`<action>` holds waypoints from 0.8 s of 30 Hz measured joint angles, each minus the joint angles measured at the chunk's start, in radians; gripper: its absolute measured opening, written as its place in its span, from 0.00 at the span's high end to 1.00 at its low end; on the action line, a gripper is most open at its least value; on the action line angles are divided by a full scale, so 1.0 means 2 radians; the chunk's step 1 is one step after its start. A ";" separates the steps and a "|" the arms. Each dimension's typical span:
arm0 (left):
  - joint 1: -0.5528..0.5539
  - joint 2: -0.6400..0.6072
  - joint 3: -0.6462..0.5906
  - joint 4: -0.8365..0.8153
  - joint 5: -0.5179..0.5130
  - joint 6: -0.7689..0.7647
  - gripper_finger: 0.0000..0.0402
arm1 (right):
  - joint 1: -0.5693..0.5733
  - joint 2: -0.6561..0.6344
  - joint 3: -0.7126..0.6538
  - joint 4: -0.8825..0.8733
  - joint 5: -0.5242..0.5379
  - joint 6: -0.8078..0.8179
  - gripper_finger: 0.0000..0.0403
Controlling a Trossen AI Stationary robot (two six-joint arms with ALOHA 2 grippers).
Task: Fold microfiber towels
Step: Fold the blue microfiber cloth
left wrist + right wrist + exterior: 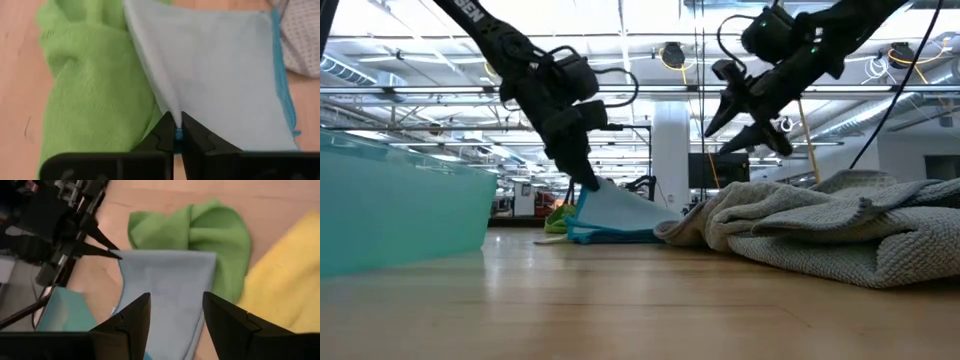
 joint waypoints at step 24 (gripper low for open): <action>-0.086 -0.031 0.000 -0.001 -0.048 -0.013 0.97 | -0.055 0.265 0.161 -0.002 -0.195 -0.523 0.43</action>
